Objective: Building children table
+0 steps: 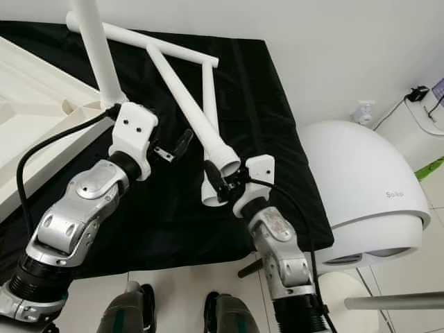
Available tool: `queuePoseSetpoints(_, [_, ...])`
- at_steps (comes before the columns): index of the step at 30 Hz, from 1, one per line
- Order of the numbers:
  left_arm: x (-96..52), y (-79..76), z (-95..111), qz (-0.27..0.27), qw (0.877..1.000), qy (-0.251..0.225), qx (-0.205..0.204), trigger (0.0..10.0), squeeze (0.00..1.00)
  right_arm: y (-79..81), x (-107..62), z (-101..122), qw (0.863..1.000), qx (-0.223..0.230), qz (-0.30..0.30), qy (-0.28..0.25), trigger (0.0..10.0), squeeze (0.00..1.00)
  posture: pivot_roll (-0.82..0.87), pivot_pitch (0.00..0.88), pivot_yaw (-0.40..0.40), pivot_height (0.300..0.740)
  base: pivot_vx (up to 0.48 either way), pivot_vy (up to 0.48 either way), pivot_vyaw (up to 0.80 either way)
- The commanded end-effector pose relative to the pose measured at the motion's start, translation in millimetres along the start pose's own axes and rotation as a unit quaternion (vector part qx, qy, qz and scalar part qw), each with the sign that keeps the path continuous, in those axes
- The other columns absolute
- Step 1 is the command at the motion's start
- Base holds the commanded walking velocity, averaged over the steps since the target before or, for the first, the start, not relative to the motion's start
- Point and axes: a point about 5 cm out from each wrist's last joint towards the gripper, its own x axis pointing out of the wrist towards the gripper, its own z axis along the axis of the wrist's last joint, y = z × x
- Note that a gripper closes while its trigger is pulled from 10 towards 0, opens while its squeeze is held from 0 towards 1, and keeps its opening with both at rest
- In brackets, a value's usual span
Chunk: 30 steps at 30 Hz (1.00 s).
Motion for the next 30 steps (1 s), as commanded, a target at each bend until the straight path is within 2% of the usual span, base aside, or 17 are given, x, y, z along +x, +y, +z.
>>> queuePoseSetpoints(1, [0.1,-6.5,1.2,-0.028,1.0,-0.001,-0.004,10.0,0.0,1.4,-3.6,1.9,1.0,0.002,0.009,-0.003,10.0,0.0,0.03,0.161,-0.084,0.74,0.0,0.0,0.0])
queuePoseSetpoints(6, [0.2,-7.7,1.6,-0.031,1.0,-0.002,-0.005,10.0,0.0,2.0,-15.1,-3.1,1.0,-0.001,0.016,0.015,10.0,0.0,0.03,0.166,-0.083,0.74,0.0,0.0,0.0])
queuePoseSetpoints(19, [0.2,-8.7,1.4,-0.034,0.999,-0.001,-0.007,10.0,0.0,1.7,-26.1,-6.0,0.999,-0.003,0.018,0.033,10.0,0.0,0.03,0.169,-0.079,0.74,0.0,0.0,0.0])
queuePoseSetpoints(24, [0.9,-8.8,1.4,-0.036,0.999,-0.002,-0.008,10.0,0.0,2.8,-27.7,-1.0,1.0,-0.001,0.024,0.014,10.0,0.0,0.02,0.168,-0.075,0.74,0.0,0.0,0.0])
queuePoseSetpoints(26, [1.3,-9.1,1.3,-0.036,0.999,-0.002,-0.007,10.0,0.0,4.0,-24.5,7.0,1.0,0.005,0.029,-0.011,10.0,0.0,0.02,0.168,-0.074,0.74,0.0,0.0,0.0])
queuePoseSetpoints(30, [1.9,-8.7,1.2,-0.035,0.999,-0.002,-0.006,10.0,0.0,5.3,-20.3,14.2,0.999,0.006,0.034,-0.028,10.0,0.0,0.03,0.167,-0.072,0.74,0.0,0.0,0.0])
